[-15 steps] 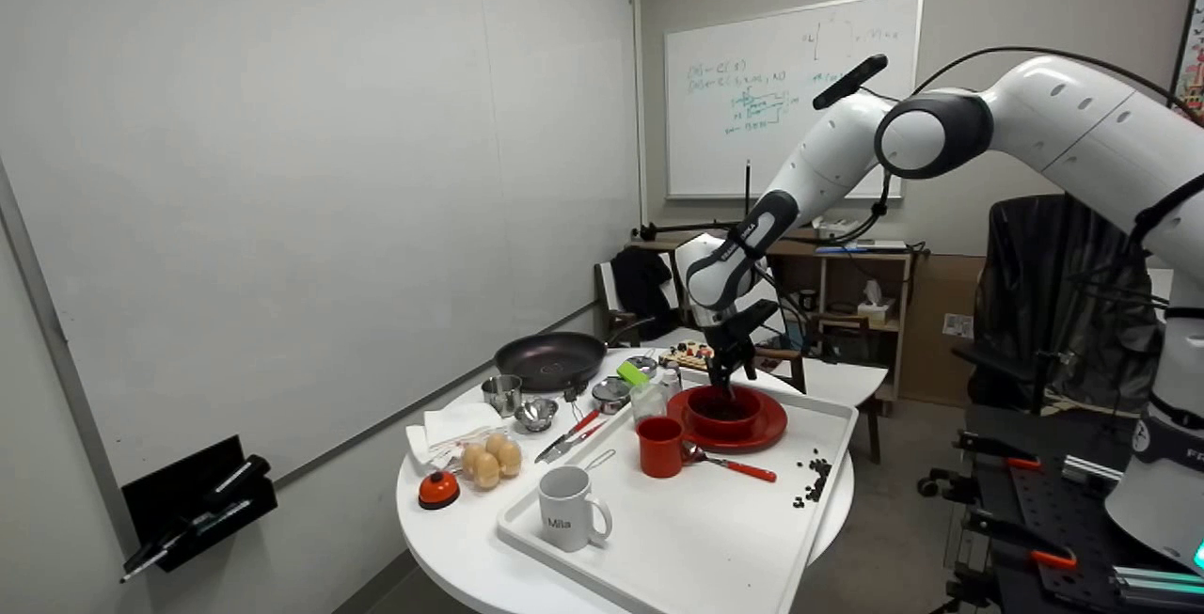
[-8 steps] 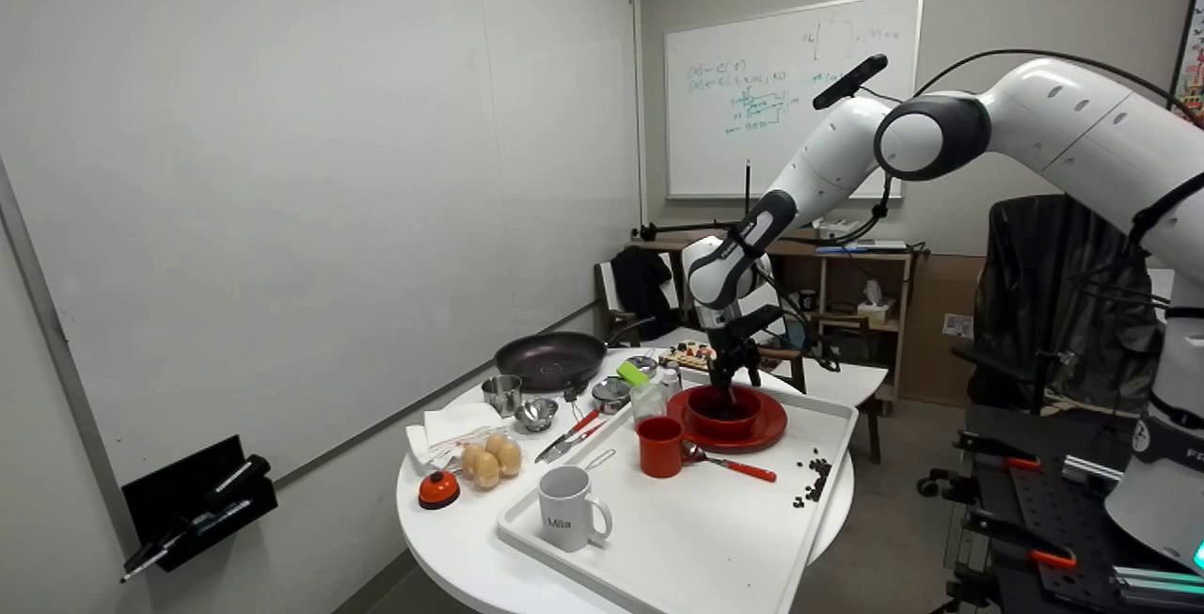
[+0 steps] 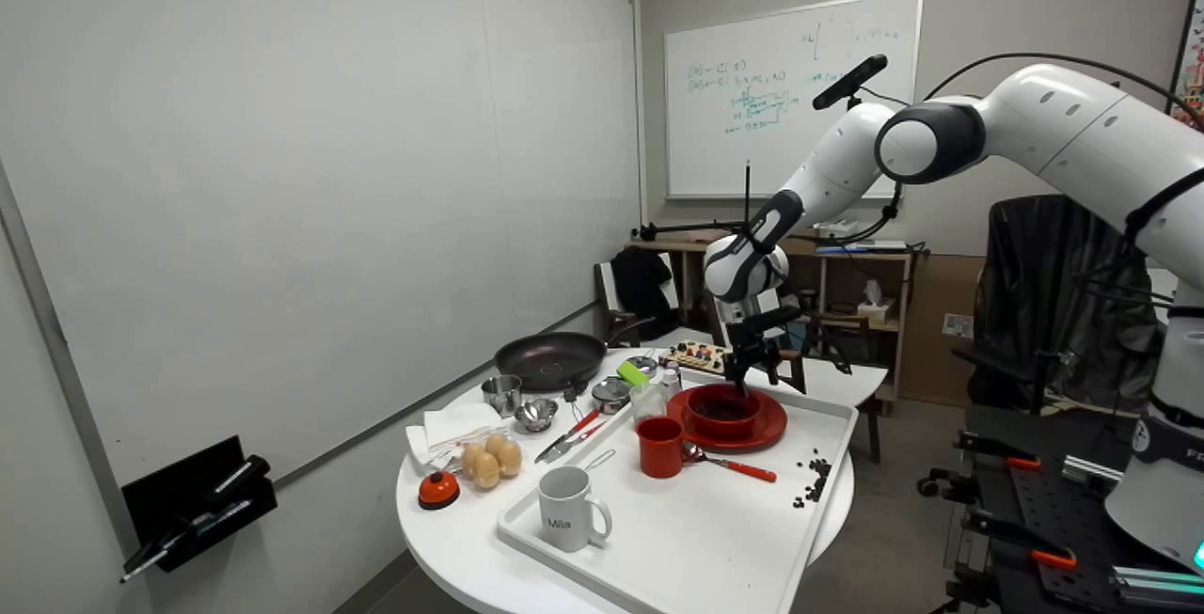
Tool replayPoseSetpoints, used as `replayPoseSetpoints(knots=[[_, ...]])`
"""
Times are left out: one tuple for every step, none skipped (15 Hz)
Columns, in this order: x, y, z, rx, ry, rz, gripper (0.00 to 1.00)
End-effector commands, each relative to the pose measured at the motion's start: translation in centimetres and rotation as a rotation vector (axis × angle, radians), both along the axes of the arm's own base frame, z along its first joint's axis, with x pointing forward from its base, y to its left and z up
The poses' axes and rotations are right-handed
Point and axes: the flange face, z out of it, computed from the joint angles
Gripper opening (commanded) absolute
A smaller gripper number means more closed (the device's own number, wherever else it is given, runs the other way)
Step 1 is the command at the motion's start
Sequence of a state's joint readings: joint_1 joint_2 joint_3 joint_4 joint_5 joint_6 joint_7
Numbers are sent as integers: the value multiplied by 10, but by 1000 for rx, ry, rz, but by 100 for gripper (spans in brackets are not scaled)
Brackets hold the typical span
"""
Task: Move the red bowl from the plate to the table
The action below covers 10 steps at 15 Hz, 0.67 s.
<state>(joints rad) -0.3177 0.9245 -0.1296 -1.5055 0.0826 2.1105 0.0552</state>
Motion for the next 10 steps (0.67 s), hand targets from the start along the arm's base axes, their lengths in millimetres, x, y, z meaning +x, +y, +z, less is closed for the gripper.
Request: replayPoseSetpoints(knots=[[5,-6,-2,7,-15,-41,100],[6,-8,-2,-2,-18,-45,100],[6,-9,-2,-16,-19,-54,100],[6,-10,-2,-31,-19,-72,100],[6,-12,-2,-65,-17,-115,100],[6,-3,4,-97,-9,-138,100],[7,-2,4,-115,-7,-154,100],[9,0,4,-130,-6,-167,100],[12,4,5,-149,-7,-181,100],[14,10,6,-164,-6,-192,100]])
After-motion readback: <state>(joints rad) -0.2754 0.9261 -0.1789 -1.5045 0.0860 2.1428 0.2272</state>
